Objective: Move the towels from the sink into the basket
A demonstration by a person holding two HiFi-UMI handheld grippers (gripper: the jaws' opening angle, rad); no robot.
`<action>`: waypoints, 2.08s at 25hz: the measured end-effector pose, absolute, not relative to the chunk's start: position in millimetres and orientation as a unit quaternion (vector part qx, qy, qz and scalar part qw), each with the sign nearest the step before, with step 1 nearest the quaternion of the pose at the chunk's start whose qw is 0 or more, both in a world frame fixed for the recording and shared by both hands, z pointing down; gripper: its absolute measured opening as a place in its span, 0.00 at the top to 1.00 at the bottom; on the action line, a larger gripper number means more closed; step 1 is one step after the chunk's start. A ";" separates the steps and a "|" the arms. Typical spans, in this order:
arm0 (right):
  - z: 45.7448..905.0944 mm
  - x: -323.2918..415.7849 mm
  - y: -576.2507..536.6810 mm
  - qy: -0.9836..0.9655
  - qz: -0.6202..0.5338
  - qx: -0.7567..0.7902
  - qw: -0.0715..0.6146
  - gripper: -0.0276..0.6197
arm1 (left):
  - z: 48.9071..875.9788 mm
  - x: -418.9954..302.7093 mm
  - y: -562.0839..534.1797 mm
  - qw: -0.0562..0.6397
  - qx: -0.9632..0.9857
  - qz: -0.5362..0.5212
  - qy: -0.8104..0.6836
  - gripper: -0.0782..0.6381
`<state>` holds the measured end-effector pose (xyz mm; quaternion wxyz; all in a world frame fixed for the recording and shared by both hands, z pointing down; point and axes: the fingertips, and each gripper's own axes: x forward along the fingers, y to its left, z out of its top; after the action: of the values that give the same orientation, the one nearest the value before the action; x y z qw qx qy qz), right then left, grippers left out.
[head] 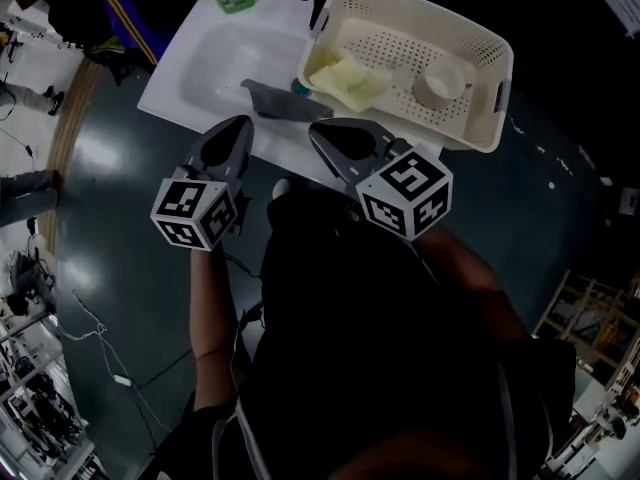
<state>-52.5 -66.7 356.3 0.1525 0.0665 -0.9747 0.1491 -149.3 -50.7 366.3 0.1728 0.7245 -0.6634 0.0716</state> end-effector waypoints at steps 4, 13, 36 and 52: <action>374.6 -65.9 -72.0 -0.969 0.162 0.075 0.168 0.97 | 385.2 -160.0 -59.3 0.180 0.738 0.081 -0.645 0.88; 399.9 -109.1 -87.3 -0.958 0.190 0.118 0.177 0.97 | 410.1 -187.6 -79.3 0.185 0.775 0.124 -0.592 0.88; 468.5 -182.3 -115.4 -0.918 0.248 0.226 0.213 0.97 | 467.0 -227.3 -123.4 0.165 0.865 0.256 -0.399 0.88; 502.0 -176.7 -140.0 -0.879 0.277 0.297 0.249 0.97 | 517.9 -233.9 -153.3 0.159 0.896 0.317 -0.267 0.88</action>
<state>-176.7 -140.0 502.0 0.2487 0.2975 -0.8792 0.2769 -233.9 -153.3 517.9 0.1589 0.8961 -0.2665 0.3174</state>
